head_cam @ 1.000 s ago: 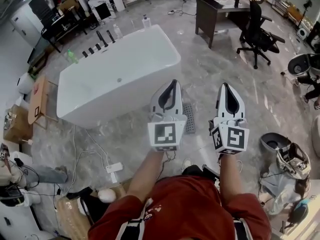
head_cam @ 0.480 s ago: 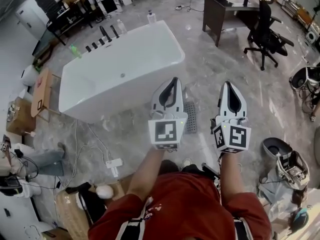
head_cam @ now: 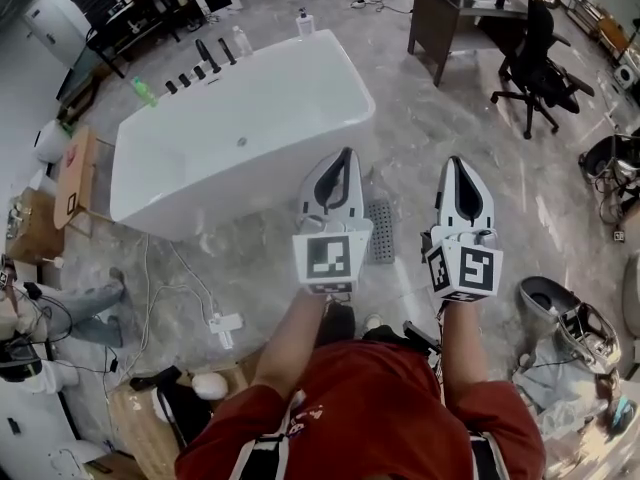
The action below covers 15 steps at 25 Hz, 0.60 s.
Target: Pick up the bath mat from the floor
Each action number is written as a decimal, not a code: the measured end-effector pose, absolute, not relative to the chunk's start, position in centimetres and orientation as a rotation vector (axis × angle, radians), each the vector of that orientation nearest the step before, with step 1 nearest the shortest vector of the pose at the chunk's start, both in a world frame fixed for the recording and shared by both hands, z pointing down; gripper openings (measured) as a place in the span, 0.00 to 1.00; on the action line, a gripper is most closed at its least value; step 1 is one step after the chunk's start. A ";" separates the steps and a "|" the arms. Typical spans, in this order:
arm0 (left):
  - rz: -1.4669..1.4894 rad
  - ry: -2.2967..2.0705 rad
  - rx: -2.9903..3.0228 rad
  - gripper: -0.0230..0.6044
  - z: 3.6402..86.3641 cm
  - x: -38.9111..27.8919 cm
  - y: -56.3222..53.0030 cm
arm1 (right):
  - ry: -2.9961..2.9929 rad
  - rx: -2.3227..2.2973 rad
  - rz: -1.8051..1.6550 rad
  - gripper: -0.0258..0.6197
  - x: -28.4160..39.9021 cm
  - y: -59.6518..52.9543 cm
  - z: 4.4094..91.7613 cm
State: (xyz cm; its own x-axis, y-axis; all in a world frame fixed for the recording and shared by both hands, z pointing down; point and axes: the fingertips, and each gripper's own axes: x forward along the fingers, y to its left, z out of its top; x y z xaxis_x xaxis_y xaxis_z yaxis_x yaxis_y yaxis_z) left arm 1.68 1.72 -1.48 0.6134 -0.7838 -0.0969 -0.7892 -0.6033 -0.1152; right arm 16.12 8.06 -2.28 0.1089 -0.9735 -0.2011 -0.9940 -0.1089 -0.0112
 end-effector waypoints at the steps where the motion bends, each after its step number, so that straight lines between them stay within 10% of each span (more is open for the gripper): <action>1: 0.054 1.322 -2.690 0.06 -1.5 1.3 1.1 | 1.997 -2.230 0.217 0.06 15.8 7.4 -2.3; 15: 0.067 1.304 -2.741 0.06 -0.4 -3.0 -8.0 | 1.995 -2.270 0.227 0.06 11.3 -1.5 -1.8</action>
State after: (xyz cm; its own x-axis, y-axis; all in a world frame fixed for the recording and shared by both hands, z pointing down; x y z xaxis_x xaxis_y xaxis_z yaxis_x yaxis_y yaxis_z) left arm -2.98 -8.02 -0.40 0.6310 -0.7711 -0.0853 -0.7757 -0.6264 -0.0762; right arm 11.34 -1.55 -1.76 0.1249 -0.9749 -0.1845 -0.9914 -0.1299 0.0154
